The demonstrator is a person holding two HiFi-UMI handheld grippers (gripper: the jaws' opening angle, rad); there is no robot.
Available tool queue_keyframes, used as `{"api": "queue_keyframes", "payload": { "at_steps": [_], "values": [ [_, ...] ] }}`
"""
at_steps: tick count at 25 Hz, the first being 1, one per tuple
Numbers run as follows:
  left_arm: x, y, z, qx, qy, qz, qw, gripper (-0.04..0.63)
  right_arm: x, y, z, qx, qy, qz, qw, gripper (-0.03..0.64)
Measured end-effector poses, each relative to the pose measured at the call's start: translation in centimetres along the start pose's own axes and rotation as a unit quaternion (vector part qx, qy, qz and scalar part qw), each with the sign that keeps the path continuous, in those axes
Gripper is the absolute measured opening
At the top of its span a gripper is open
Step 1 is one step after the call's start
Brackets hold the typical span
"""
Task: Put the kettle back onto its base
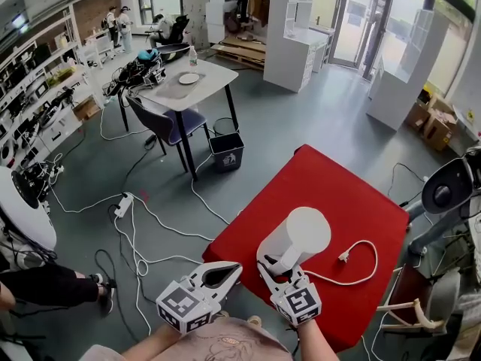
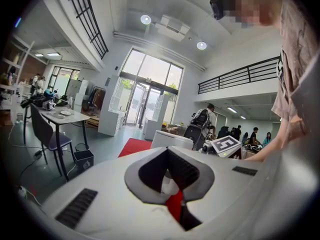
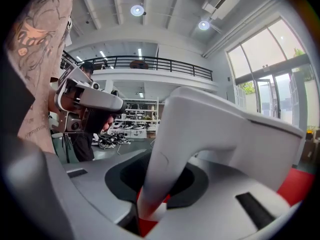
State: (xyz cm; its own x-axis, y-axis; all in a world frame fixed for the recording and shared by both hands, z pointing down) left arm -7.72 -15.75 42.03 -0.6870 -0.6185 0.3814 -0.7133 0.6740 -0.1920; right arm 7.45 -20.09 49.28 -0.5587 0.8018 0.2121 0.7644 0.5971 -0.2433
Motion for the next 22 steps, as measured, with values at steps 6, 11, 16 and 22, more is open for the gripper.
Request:
{"api": "queue_keyframes", "payload": {
  "at_steps": [6,11,16,22],
  "values": [
    [0.0,-0.1,-0.1,0.001,0.0,0.001,1.0,-0.009,0.3,0.3,-0.2,0.007,0.007,0.002,1.0,0.12],
    [0.2,-0.1,-0.5,0.003,0.002,0.0,1.0,-0.009,1.0,0.1,-0.4,0.018,0.012,0.007,1.0,0.117],
    [0.0,-0.3,-0.5,0.003,0.005,-0.003,1.0,-0.009,1.0,0.3,-0.5,0.022,0.011,0.007,1.0,0.115],
    [-0.2,-0.2,-0.5,0.005,0.004,-0.005,1.0,-0.009,1.6,0.2,-0.4,0.033,0.024,0.011,0.999,0.117]
  ]
}}
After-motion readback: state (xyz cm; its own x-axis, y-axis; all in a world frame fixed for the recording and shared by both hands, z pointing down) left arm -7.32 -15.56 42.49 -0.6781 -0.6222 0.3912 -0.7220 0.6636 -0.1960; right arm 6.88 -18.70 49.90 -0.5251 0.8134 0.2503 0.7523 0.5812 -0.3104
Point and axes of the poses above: the fingertips, and each gripper's own axes: y backward along the fingers, x to its left, z out of its top, the point moved 7 cm from there along y, backward along the fingers, and after that the axes turned 11 degrees about y, right-handed, at the moved point
